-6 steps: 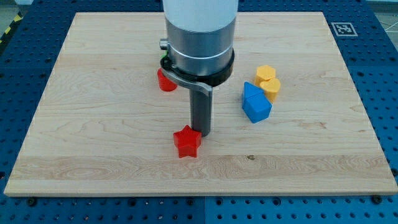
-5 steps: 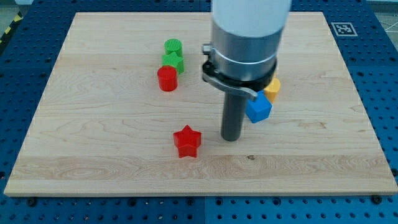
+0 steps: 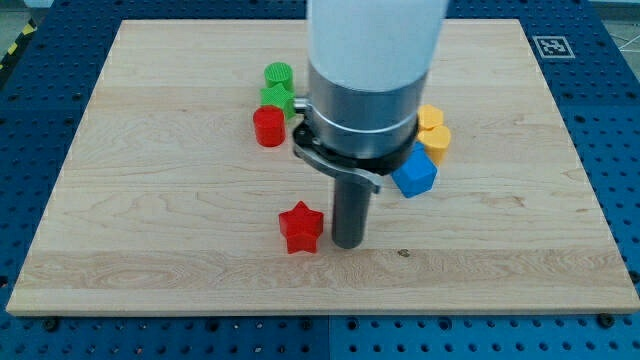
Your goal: Push the red star left a bit
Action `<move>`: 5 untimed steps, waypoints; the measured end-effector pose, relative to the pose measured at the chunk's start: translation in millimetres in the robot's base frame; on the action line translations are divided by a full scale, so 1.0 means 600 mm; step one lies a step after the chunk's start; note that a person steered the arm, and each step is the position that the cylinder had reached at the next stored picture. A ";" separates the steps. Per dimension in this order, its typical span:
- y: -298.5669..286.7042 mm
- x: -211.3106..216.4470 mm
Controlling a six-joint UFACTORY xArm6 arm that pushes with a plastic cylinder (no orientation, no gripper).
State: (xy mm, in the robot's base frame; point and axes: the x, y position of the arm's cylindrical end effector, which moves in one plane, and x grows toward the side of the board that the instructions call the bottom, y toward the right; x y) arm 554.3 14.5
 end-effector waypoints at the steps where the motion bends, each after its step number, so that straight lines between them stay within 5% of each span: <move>1: -0.030 0.000; 5: -0.039 -0.012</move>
